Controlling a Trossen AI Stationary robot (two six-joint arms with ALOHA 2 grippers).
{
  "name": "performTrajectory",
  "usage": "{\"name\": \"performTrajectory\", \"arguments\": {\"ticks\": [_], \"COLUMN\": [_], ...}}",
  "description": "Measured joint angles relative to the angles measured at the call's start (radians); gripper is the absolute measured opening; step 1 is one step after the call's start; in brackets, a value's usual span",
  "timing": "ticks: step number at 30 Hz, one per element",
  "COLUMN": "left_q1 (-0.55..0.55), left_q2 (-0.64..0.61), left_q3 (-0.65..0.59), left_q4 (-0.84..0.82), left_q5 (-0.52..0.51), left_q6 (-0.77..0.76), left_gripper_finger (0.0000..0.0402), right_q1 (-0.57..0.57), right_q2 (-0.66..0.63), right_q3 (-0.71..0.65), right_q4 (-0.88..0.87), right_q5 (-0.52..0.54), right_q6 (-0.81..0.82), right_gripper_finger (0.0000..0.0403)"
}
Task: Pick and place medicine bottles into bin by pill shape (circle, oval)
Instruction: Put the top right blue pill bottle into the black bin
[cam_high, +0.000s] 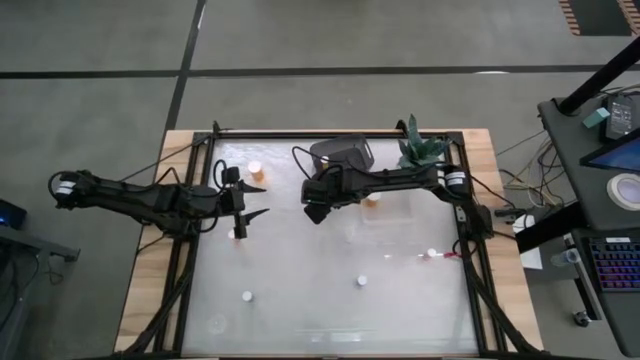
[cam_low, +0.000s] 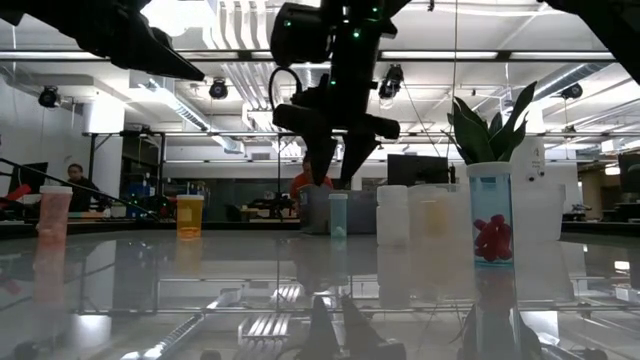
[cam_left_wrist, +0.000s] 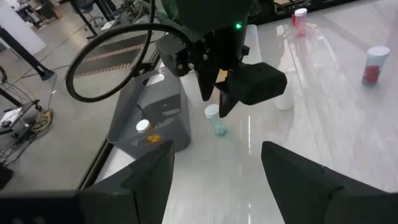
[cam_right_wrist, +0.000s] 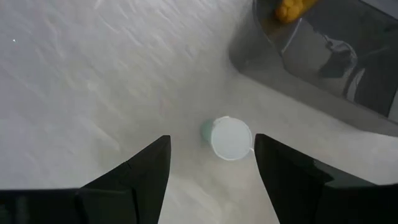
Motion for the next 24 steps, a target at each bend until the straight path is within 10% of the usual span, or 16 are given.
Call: {"name": "performTrajectory", "arguments": {"ticks": [24], "left_q1": [0.0], "left_q2": [0.003], "left_q3": [0.0], "left_q4": [0.002], "left_q5": [0.0], "left_q6": [0.0], "left_gripper_finger": [0.0226], "right_q1": [-0.001], "right_q2": [-0.006], "right_q3": [-0.038], "right_q4": [0.032], "right_q5": [0.027], "right_q6": [0.04], "right_gripper_finger": [0.0223]}}
